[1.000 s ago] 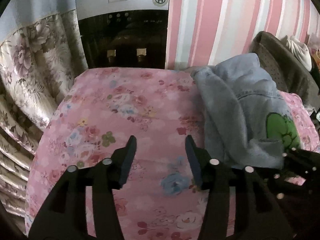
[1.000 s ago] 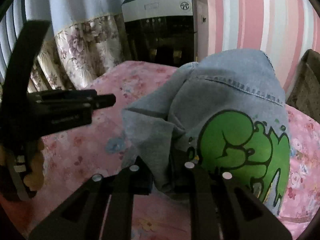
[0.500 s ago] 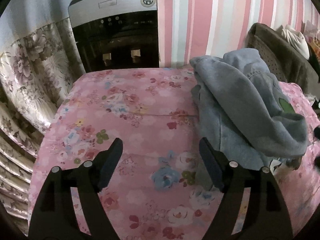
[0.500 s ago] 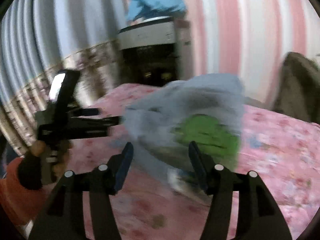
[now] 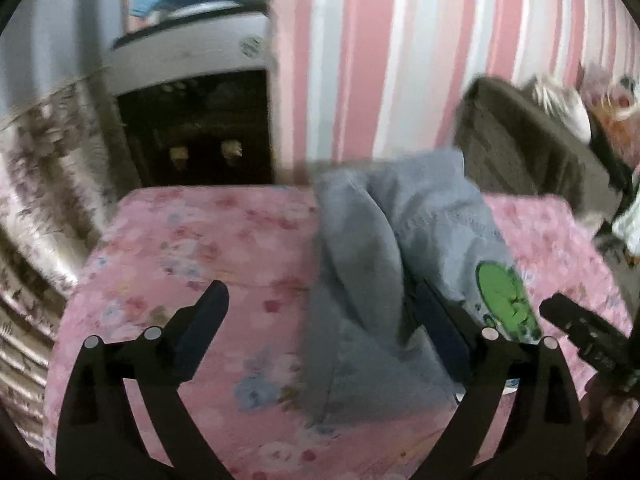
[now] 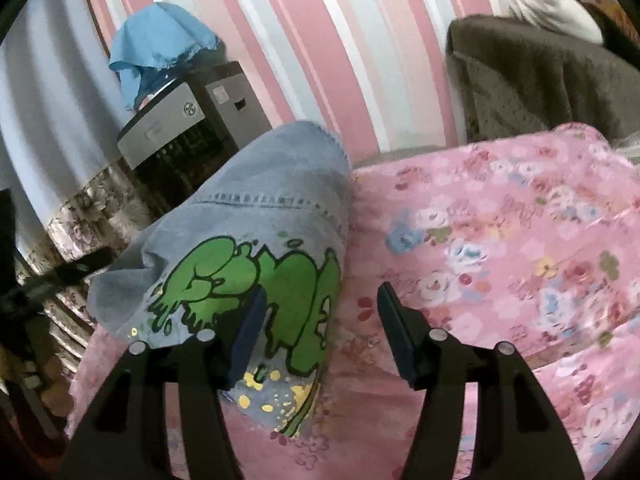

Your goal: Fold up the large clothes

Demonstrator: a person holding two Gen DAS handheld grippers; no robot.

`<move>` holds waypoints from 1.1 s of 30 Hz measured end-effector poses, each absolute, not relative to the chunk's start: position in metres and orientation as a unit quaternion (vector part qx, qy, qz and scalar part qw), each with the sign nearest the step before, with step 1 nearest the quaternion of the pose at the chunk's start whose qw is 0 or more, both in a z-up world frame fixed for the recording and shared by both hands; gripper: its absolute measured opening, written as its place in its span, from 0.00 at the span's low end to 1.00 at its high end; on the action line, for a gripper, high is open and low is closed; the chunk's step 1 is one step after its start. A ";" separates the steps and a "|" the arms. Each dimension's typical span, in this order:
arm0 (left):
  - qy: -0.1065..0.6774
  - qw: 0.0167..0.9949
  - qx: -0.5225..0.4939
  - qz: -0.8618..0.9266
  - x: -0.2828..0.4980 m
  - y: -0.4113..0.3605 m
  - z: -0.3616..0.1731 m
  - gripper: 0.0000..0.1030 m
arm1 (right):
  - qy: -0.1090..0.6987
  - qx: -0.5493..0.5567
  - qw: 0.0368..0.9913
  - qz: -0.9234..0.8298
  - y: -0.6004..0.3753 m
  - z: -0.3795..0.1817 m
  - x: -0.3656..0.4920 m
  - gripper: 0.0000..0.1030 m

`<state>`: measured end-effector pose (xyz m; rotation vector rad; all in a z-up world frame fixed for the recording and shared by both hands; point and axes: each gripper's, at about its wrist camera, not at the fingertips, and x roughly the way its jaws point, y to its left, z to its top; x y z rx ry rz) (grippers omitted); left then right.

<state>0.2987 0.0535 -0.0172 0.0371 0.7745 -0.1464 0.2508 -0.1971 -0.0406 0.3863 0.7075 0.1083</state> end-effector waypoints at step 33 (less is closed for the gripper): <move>0.383 0.902 0.032 -0.195 0.279 0.037 -0.064 0.16 | 0.323 0.171 0.912 0.183 -0.163 -0.040 0.253 0.43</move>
